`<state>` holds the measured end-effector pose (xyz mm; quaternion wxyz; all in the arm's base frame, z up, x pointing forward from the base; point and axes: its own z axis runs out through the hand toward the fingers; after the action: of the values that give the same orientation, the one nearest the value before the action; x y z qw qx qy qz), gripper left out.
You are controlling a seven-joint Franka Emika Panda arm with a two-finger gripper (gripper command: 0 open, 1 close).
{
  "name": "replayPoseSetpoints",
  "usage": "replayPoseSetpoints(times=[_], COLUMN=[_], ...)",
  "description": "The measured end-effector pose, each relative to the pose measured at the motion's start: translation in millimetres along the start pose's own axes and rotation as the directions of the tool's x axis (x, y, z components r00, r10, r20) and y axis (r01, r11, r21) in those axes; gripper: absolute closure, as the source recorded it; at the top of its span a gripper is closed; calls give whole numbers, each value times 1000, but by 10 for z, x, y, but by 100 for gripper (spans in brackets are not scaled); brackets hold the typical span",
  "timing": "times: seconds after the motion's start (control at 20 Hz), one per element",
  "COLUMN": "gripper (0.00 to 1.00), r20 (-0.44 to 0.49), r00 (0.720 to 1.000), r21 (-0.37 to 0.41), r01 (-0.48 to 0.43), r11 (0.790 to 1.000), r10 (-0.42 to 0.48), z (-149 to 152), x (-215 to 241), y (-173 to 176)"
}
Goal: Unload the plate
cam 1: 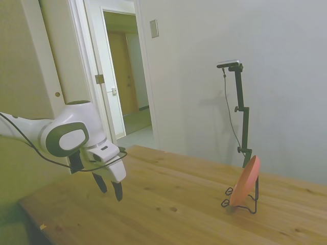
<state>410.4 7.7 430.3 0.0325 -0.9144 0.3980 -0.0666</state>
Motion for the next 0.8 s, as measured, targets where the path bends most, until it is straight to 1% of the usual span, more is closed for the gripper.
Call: replayPoseSetpoints(times=[0.15, 0.25, 0.4, 0.55, 0.8], gripper=[0, 0, 0, 0, 0], r20=[4, -40, -131, -212, -297], r00=[1000, 999, 988, 971, 935], r21=[6, 13, 18, 13, 26], r01=[-9, -32, -74, -112, -197], r11=[1000, 999, 997, 994, 980], r10=[9, 33, 76, 112, 195], z=[-14, -169, -495, -764, -1107], x=[64, 250, 621, 1070, 1974], y=[42, 93, 182, 291, 521])
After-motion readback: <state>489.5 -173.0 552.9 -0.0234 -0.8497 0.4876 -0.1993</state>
